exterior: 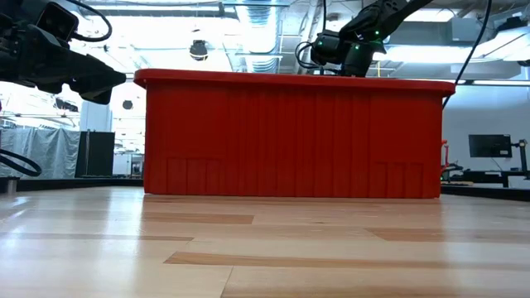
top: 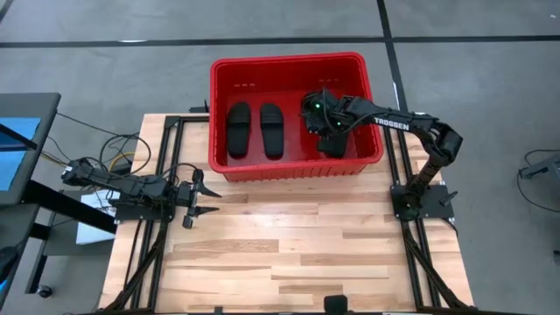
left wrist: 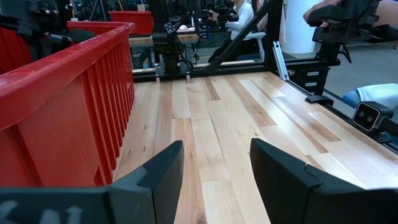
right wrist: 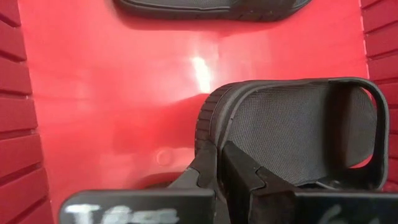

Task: Pick and place slides into bin
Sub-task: Put the slide into the bin

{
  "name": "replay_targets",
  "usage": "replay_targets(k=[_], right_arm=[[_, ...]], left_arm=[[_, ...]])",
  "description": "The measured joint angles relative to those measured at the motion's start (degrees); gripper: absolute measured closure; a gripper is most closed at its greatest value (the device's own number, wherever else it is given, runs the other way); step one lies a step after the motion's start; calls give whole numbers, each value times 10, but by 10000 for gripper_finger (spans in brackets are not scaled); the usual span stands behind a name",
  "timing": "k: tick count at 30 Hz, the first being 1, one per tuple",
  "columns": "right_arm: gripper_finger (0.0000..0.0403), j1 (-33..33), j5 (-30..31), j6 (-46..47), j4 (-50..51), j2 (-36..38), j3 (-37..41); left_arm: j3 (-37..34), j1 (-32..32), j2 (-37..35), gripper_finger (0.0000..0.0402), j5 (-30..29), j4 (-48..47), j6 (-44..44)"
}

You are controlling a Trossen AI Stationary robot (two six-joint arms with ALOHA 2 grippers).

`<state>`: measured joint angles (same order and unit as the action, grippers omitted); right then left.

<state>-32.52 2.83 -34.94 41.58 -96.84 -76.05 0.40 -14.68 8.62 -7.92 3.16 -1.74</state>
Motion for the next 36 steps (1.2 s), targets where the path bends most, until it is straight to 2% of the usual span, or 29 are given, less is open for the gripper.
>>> replay_targets(k=[32,36], right_arm=[[403,6,0,0,1,0,0],[392,6,0,0,5,0,0]], left_arm=[[0,0,0,223,0,0,0],[0,0,0,223,0,0,0]])
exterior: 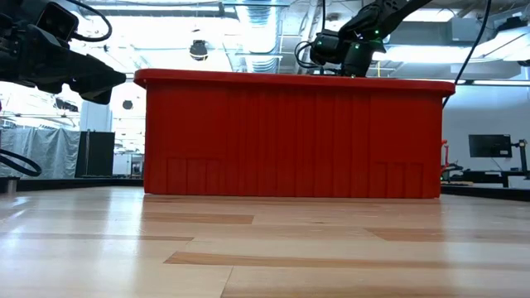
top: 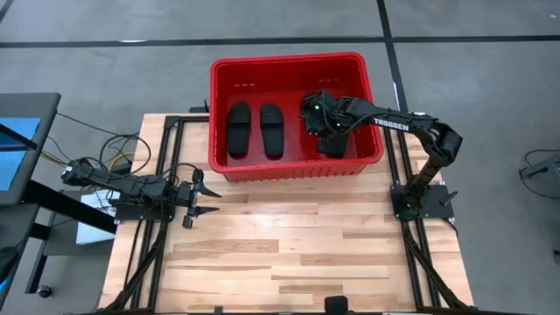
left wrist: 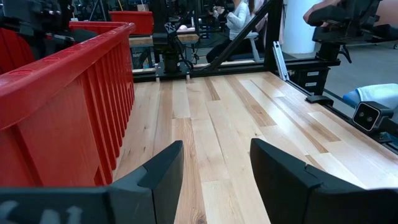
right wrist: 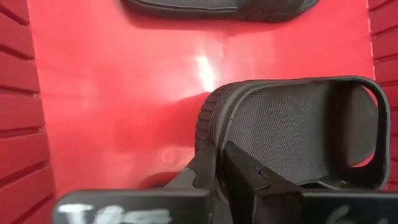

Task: Pick and place slides into bin
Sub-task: Put the slide into the bin, then return to Home Position

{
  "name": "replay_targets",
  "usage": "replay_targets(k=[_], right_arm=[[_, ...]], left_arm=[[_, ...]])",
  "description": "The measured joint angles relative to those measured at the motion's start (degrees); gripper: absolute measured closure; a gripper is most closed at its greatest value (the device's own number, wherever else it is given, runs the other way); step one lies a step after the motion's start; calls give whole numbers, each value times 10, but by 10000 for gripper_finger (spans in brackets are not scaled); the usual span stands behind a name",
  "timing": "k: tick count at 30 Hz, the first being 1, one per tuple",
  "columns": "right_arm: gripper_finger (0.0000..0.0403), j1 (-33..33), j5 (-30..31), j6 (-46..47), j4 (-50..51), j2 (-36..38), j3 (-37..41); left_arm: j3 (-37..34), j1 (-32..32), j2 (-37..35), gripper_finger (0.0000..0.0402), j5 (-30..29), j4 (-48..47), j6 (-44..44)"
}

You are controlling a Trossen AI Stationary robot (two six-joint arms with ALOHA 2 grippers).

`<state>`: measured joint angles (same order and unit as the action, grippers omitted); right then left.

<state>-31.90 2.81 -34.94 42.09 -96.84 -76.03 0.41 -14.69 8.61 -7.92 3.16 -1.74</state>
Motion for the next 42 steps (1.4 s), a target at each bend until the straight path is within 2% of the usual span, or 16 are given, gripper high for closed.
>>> replay_targets(k=[9,42], right_arm=[[358,0,0,0,9,0,0],[356,0,0,0,8,0,0]], left_arm=[[0,0,0,223,0,0,0],[0,0,0,223,0,0,0]])
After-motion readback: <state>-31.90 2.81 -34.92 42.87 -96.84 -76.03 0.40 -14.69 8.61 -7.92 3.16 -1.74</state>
